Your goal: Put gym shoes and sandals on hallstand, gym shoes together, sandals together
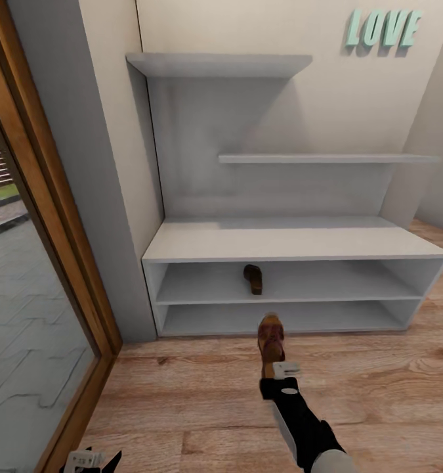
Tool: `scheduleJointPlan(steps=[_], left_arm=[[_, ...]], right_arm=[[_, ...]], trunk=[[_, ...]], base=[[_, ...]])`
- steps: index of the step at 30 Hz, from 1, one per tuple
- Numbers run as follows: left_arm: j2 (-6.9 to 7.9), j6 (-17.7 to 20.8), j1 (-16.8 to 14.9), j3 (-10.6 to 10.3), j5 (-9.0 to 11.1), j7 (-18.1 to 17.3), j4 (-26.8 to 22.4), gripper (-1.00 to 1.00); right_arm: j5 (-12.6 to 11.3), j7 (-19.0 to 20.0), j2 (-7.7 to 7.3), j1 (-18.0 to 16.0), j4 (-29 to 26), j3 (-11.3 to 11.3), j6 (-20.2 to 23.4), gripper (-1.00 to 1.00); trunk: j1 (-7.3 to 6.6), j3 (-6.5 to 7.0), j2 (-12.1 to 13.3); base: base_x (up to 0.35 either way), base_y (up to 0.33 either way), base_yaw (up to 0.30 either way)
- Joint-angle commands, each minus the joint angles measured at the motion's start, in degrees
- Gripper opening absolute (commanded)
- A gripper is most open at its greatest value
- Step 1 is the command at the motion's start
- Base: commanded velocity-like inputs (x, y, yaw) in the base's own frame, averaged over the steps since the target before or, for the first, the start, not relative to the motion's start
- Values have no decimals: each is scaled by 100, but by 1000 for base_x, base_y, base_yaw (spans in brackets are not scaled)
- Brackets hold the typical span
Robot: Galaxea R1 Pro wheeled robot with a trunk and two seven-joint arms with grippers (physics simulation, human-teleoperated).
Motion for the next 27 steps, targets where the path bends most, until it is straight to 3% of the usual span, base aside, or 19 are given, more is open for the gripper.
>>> scheduleJointPlan(steps=[1,6,10,27], left_arm=[[-4,-11,-5,44,-14,-49,5,100],[-10,-25,-5,44,-15,-52,5,100],[-16,-27,-5,36,-18,-53,5,100],[-79,-25,4,11,-31,-44,23,100]], right_arm=[[64,-52,7,-64,-16,20,75,-100],[96,-251,7,-464,-37,203,235,-100],[94,-273,7,-730,-43,237,657,-100],[77,-225,7,-783,-41,263,781,-100]], trunk=[[-1,-6,-2],[-1,-6,-2],[-1,-6,-2],[-1,-6,-2]], base=[[0,0,0],[0,0,0],[0,0,0],[0,0,0]])
